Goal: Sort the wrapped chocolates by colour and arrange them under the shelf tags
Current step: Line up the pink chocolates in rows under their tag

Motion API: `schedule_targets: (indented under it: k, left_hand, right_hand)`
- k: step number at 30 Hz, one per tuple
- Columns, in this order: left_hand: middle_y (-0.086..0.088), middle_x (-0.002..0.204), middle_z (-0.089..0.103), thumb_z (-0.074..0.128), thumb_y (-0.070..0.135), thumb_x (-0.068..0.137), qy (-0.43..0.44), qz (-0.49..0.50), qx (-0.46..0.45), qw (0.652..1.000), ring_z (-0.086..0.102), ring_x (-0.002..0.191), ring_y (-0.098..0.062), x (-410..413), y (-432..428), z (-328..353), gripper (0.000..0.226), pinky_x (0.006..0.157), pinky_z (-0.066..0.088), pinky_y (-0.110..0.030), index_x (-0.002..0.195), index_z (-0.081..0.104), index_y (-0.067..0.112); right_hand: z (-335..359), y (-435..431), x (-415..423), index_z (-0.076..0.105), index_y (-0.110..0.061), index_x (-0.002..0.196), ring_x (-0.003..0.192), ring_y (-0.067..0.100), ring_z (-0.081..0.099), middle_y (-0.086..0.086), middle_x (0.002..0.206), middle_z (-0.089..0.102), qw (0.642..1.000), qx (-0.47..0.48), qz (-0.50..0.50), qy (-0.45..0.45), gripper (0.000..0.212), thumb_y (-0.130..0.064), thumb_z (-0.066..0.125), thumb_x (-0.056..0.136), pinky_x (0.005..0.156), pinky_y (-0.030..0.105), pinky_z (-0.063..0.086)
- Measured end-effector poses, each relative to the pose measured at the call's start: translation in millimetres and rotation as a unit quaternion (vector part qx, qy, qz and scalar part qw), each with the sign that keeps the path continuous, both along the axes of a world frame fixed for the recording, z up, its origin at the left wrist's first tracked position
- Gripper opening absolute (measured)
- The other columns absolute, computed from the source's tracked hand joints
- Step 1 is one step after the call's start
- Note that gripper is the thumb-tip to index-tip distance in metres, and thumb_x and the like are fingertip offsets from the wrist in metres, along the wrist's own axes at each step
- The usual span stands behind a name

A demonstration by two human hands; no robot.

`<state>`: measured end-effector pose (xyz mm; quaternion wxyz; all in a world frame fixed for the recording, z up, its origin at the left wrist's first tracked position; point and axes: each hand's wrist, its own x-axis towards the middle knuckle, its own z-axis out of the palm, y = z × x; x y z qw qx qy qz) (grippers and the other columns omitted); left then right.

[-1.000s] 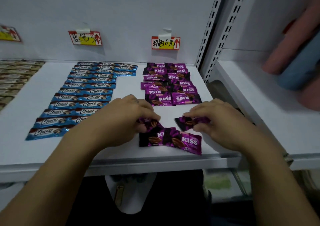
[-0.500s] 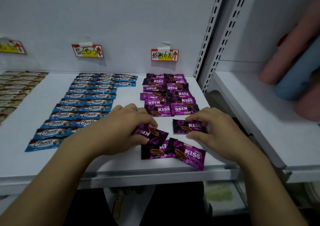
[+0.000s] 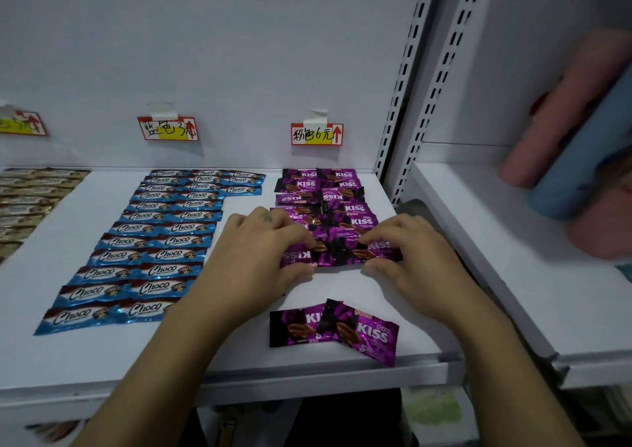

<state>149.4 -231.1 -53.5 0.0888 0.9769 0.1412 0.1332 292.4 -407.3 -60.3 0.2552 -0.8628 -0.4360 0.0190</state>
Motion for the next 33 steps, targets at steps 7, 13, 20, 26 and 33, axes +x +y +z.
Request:
schedule_targets:
  k: [7,13,20,26,33]
  left_hand:
    - [0.021,0.128,0.047,0.045,0.061,0.09,0.016,0.007,-0.004,1.0,0.034,0.12,-0.005,-0.1,-7.7,-7.6,0.038,0.098,0.019,-0.031,0.122,0.055,0.043]
    - [0.015,0.12,0.059,0.026,0.062,0.087,0.012,0.005,-0.006,1.0,0.048,0.113,-0.011,-5.4,-12.1,-18.8,0.055,0.093,0.028,-0.036,0.119,0.063,0.037]
    - [0.007,0.122,0.063,0.035,0.045,0.091,-0.021,0.009,-0.003,1.0,0.055,0.112,-0.018,-15.9,-16.3,-23.0,0.045,0.09,0.035,-0.041,0.119,0.065,0.029]
    - [-0.007,0.111,0.068,0.072,0.01,0.079,-0.092,0.108,0.078,0.987,0.063,0.1,-0.034,-52.4,0.6,-19.8,0.038,0.084,0.045,-0.053,0.116,0.066,0.017]
    - [-0.004,0.111,0.069,0.052,0.045,0.08,0.041,0.116,0.073,0.99,0.062,0.1,-0.032,-57.1,-0.1,-22.8,0.041,0.081,0.046,-0.048,0.11,0.07,0.023]
  right_hand:
    - [-3.7,-5.7,-16.6,0.058,-0.038,0.127,0.131,0.003,0.024,-0.019,0.143,0.039,0.999,-0.018,-0.023,-0.046,0.038,-0.045,0.06,0.089,0.113,0.033,0.023]
    - [-16.0,-7.7,-34.1,0.047,-0.04,0.137,0.134,-0.005,0.015,-0.024,0.149,0.031,0.999,-0.037,0.004,-0.037,0.044,-0.053,0.031,0.099,0.109,0.02,0.01]
    - [-24.9,-7.7,-32.8,0.051,-0.038,0.135,0.131,-0.009,0.021,-0.023,0.145,0.039,0.999,-0.014,-0.002,-0.046,0.054,-0.054,0.022,0.092,0.107,0.019,0.01]
    - [-13.2,-21.0,-48.1,0.07,-0.033,0.108,0.105,0.005,0.054,-0.018,0.111,0.065,0.992,0.071,-0.027,-0.098,0.043,-0.053,0.036,0.091,0.095,0.029,0.028]
    - [-16.0,-11.8,-78.6,0.068,-0.036,0.115,0.107,0.008,0.058,-0.015,0.116,0.066,0.992,0.024,0.086,-0.088,0.049,-0.063,0.055,0.076,0.091,0.028,0.038]
